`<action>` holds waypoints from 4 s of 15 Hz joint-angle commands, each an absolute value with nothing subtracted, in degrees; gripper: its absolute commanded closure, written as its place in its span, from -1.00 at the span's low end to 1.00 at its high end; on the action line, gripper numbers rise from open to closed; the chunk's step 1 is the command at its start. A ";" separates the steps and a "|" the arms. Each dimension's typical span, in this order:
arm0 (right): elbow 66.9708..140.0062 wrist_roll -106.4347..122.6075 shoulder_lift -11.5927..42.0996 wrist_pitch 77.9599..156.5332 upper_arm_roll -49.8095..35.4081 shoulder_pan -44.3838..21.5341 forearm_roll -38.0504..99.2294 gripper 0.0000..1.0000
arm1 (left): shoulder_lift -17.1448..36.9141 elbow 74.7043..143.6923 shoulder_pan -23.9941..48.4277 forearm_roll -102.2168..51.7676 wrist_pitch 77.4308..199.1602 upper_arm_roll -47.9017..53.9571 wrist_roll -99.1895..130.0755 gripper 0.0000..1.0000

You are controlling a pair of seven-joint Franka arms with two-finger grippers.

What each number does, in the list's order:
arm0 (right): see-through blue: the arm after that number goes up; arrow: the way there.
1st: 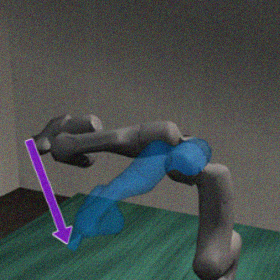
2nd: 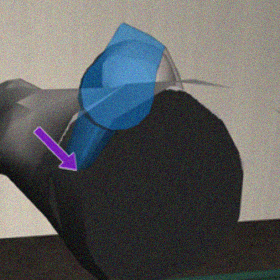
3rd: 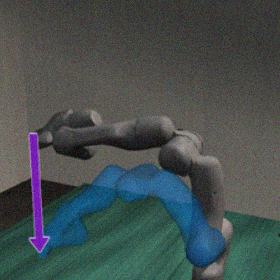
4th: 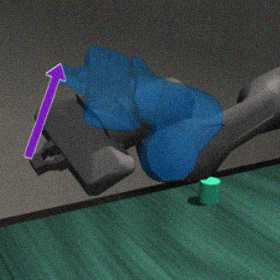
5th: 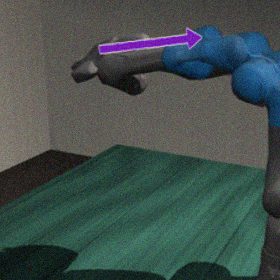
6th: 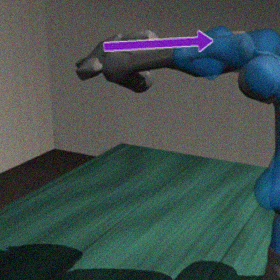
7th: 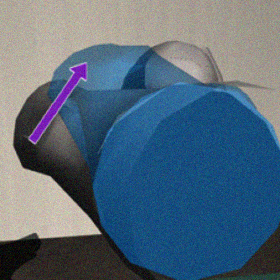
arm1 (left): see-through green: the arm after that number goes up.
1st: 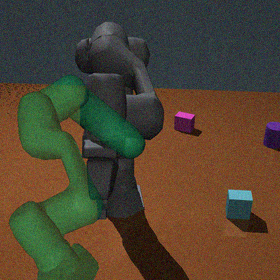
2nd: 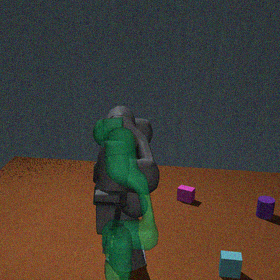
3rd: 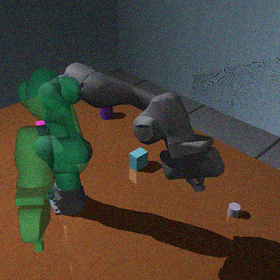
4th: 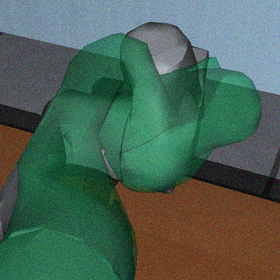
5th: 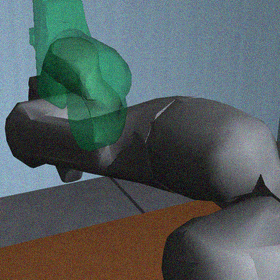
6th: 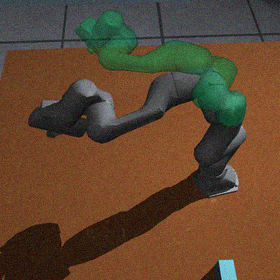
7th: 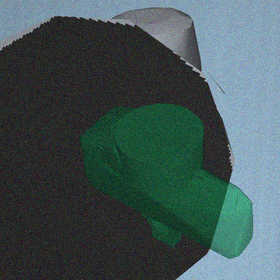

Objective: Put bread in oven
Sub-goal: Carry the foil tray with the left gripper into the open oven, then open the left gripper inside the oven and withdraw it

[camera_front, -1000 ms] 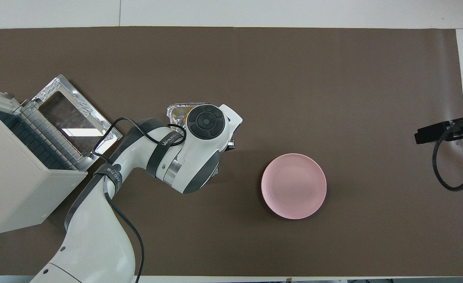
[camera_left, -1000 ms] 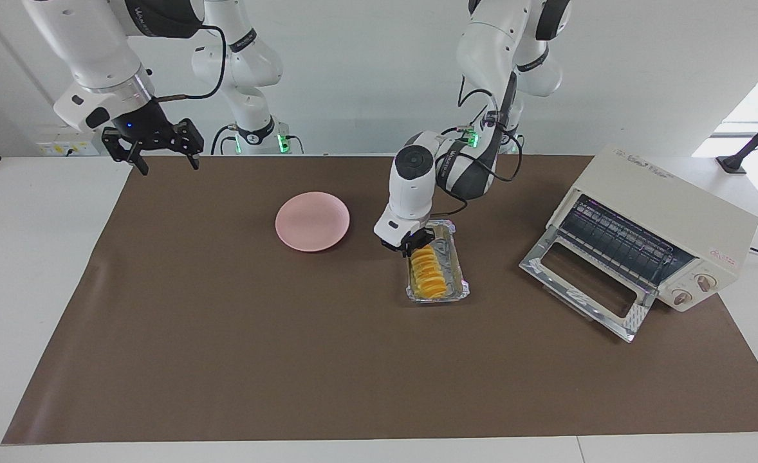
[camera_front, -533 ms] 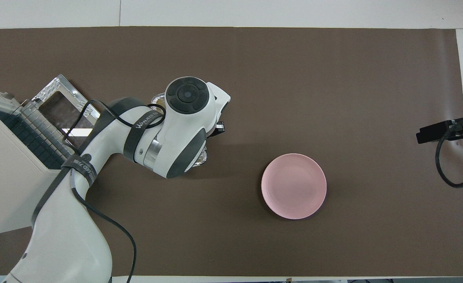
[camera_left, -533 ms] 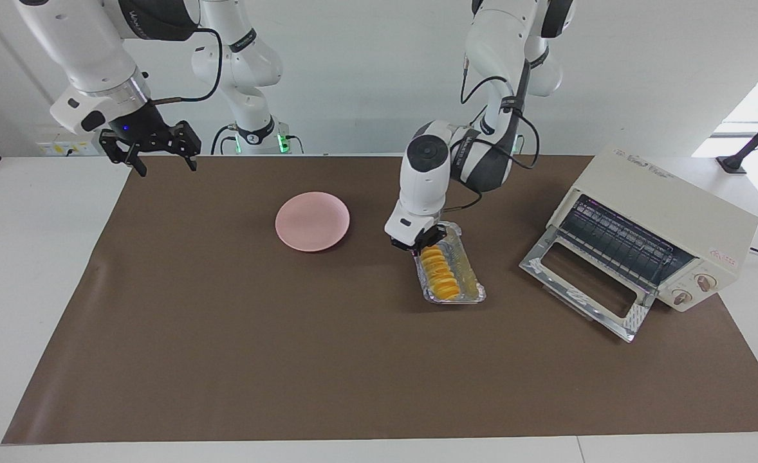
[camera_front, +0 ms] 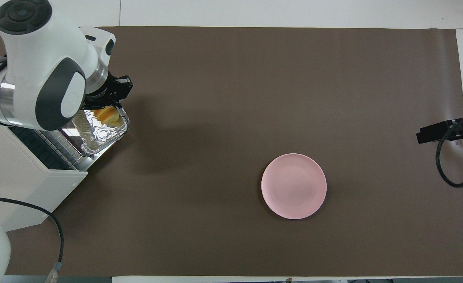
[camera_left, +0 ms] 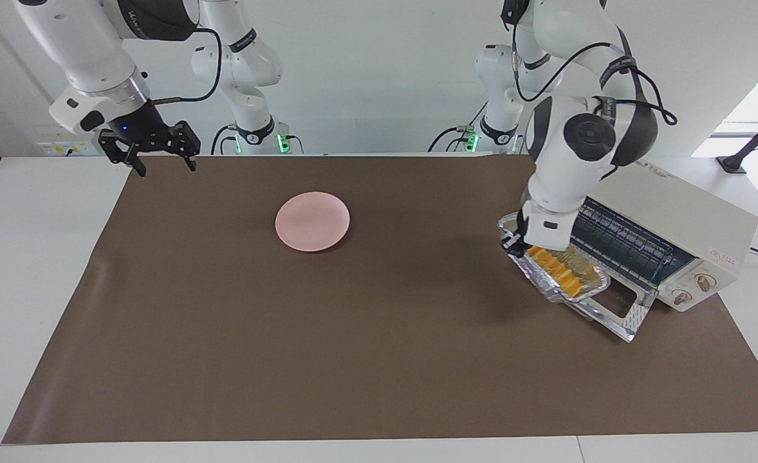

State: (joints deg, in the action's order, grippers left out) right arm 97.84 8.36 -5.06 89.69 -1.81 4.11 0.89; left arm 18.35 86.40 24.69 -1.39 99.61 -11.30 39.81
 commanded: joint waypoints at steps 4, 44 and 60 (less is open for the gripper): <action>98.44 7.65 -5.71 89.47 -1.93 4.57 1.49 -1.00 | 18.03 89.18 22.16 -1.32 99.40 -16.70 46.58 1.00; 98.52 7.65 -5.71 89.47 -1.93 4.57 1.49 -1.00 | 13.53 99.24 22.05 8.35 105.73 -21.71 38.77 -1.00; 98.44 7.65 -5.71 89.47 -1.93 4.57 1.49 -1.00 | -3.51 93.52 23.82 0.18 83.51 -20.74 9.33 -1.00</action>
